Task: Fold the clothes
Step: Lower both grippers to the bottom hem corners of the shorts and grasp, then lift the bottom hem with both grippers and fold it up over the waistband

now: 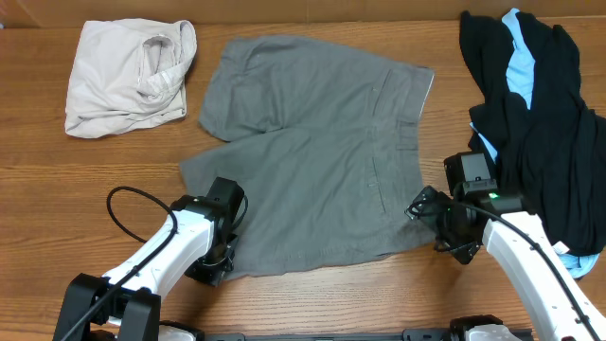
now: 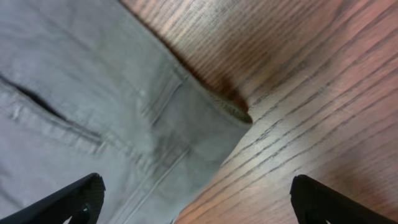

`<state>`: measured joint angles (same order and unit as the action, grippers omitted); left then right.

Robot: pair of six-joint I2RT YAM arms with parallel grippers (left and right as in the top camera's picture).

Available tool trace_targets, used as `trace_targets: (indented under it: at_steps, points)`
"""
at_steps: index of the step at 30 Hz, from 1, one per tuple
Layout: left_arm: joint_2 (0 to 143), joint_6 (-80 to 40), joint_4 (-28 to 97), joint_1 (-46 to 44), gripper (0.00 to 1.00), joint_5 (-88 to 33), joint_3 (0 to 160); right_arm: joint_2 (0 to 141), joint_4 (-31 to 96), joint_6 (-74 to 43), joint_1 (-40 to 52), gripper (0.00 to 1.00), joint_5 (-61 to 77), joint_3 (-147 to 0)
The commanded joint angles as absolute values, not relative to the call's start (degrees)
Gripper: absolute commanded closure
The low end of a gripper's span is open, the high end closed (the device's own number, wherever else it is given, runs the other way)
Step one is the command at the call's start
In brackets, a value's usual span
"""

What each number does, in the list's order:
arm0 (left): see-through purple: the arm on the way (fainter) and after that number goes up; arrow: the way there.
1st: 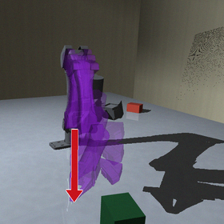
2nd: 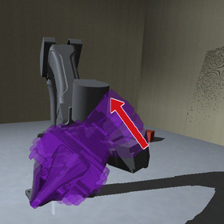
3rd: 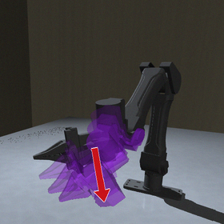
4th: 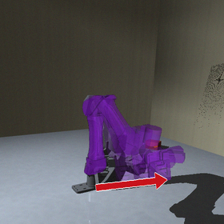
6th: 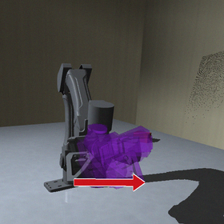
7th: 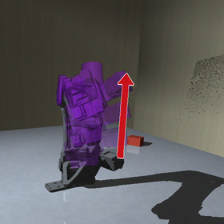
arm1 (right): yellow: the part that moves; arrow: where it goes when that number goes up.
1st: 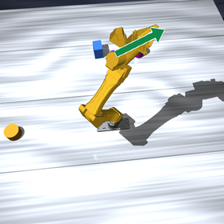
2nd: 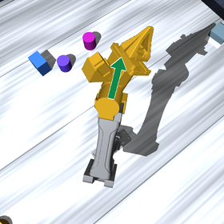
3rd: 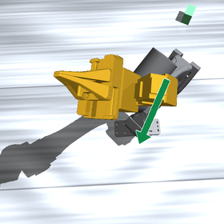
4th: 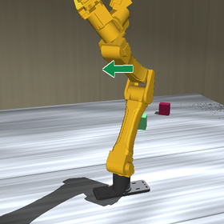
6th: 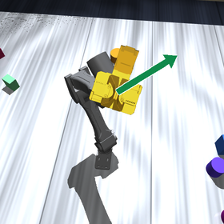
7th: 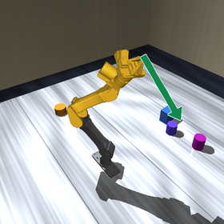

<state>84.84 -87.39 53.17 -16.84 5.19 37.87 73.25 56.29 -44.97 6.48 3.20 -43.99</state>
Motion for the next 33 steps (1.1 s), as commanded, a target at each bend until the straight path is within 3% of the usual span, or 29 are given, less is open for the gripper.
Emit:
trace_targets:
  at_steps: [1, 15, 24, 26, 27, 28, 33]
  points:
    - [85.86, -85.17, 52.93, -16.53, 0.96, 5.10, 36.38, 72.93, 54.54, -45.34, 6.70, 0.04, 4.27, -40.84]
    - [85.86, -63.33, 38.68, -16.51, 0.96, 6.61, 36.53, 72.99, 42.26, -46.76, 6.70, 0.46, 8.25, -31.83]
    - [85.82, -57.01, 35.92, -16.51, 0.96, 6.63, 38.26, 73.87, 34.94, -48.27, 6.70, 0.62, 7.79, -26.70]
    - [85.82, -54.70, 35.97, -16.51, 0.96, 6.66, 39.29, 74.26, 34.46, -48.27, 6.70, 0.79, 7.55, -26.63]
    - [85.82, -53.43, 36.18, -16.51, 0.96, 6.63, 40.05, 74.28, 34.06, -48.25, 6.70, 0.92, 7.44, -26.63]
    - [85.80, -52.25, 36.80, -16.51, 0.96, 6.63, 41.10, 74.28, 34.00, -48.25, 6.63, 0.96, 7.18, -26.79]
    - [85.67, -47.62, 48.10, -15.35, 0.96, 6.63, 51.83, 72.42, 40.12, -47.42, 5.39, 0.96, 7.16, -32.88]
